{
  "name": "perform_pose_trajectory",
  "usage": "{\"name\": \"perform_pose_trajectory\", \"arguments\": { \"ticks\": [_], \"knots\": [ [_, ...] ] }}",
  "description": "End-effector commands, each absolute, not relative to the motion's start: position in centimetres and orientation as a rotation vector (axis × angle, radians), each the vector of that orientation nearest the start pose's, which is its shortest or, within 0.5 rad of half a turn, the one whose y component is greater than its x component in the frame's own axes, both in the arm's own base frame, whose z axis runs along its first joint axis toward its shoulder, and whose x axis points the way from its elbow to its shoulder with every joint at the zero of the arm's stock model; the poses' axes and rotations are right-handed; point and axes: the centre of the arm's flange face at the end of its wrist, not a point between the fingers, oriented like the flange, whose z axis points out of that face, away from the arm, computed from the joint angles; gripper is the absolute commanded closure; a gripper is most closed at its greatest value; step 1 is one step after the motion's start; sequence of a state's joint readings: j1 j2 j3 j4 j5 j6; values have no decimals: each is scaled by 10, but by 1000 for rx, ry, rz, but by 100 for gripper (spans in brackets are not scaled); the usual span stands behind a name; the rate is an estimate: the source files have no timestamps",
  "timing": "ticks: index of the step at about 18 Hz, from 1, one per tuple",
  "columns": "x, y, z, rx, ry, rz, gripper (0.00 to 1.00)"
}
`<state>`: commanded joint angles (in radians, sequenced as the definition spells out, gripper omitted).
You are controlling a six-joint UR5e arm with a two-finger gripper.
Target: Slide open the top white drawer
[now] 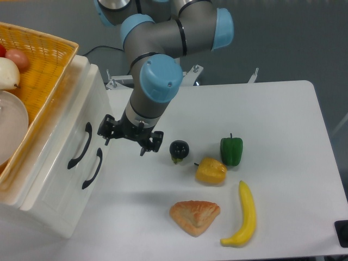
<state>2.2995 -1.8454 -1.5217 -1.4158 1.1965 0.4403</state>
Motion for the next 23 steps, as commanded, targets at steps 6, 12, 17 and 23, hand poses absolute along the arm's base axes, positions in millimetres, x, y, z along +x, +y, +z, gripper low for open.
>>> {"name": "perform_pose_trajectory", "arguments": {
  "ticks": [6,12,17,23],
  "knots": [
    [-263,555,384,-2920,-428,-530,0],
    [-258,556,385,-2937,-409,-541,0],
    [-256,552,381,-2982,-382,-533,0],
    [-257,556,386,-2950,-378,-549,0]
  ]
}}
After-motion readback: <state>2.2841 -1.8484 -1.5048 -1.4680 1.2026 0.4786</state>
